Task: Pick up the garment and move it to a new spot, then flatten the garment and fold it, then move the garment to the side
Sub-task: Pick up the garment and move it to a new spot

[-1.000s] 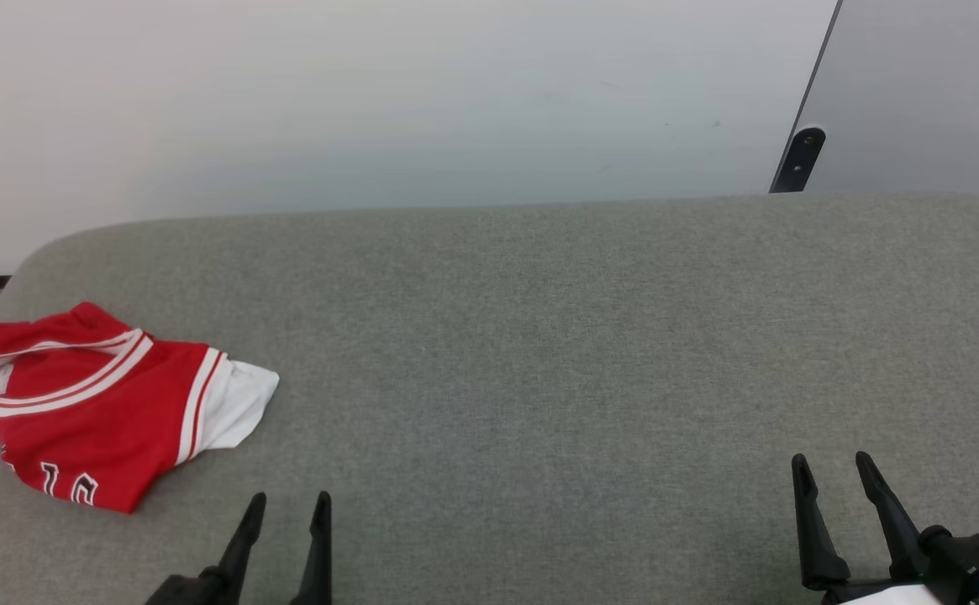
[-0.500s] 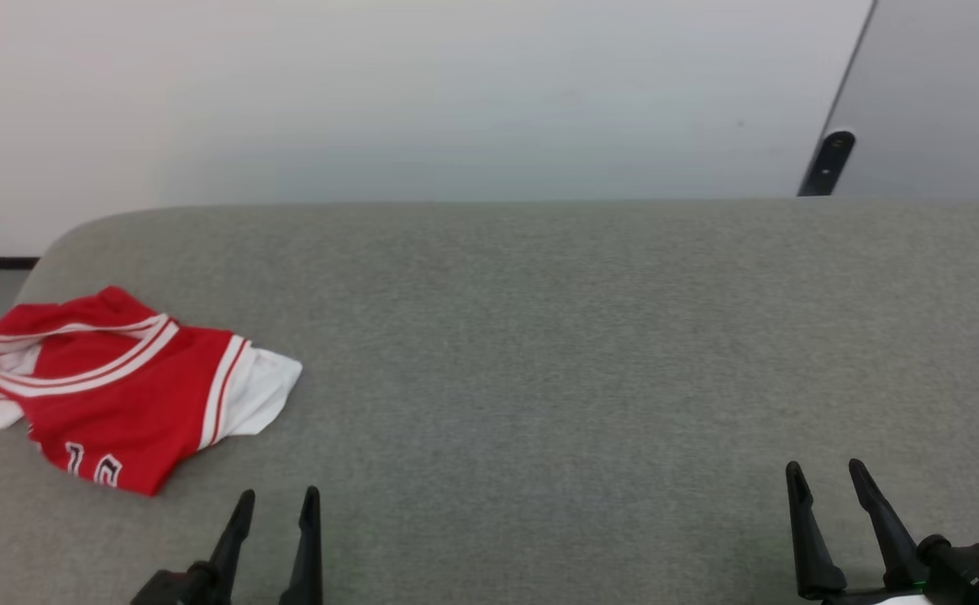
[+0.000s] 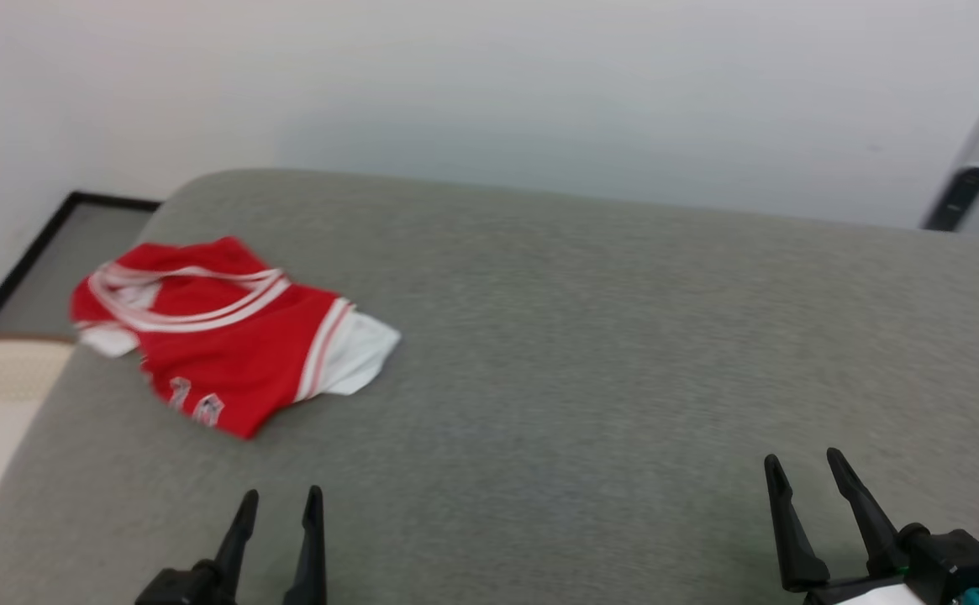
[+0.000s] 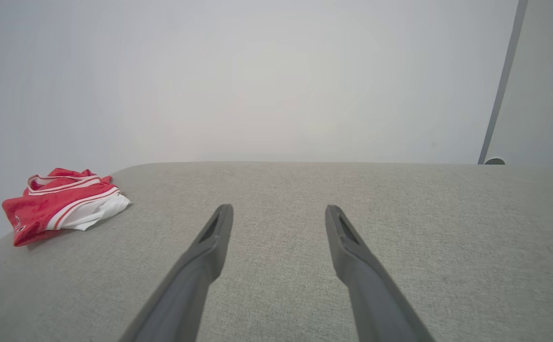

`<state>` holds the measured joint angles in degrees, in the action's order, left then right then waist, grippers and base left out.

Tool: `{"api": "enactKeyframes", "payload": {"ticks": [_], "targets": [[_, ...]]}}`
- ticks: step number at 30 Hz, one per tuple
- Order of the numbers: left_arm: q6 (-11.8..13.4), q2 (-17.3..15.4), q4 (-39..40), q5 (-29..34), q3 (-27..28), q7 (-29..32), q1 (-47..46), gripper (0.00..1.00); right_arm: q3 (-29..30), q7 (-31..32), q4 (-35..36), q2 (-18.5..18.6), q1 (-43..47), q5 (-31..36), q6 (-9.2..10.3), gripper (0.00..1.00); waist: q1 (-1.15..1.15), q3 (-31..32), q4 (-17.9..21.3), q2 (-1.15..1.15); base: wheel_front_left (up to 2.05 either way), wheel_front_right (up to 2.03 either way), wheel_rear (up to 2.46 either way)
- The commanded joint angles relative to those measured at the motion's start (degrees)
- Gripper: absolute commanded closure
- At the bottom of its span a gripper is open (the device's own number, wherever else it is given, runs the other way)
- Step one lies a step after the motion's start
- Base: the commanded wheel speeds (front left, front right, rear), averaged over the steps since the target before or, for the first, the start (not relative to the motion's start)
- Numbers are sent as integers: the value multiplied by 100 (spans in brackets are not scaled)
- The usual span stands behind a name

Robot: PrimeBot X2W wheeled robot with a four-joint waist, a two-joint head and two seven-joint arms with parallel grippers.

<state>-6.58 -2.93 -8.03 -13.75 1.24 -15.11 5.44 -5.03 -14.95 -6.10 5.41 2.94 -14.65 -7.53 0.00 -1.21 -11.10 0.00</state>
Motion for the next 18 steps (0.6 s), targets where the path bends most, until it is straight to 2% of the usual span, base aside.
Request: {"api": "enactKeyframes", "payload": {"ticks": [1,13,18], "targets": [[38,4,3,-30,-1,-7,-7,0,-33,-7,-4,27,-78,-17,8,0,0,-31,-480,0,0,0,0],[389,4,125,-62,-254,-7,87,0,-261,64,-163,145,-245,-132,8,0,0,-5,-1776,0,0,0,0],[612,6,338,-244,-158,-7,188,0,-643,170,-268,292,-588,-169,8,0,0,-197,-1909,0,0,0,0]]}}
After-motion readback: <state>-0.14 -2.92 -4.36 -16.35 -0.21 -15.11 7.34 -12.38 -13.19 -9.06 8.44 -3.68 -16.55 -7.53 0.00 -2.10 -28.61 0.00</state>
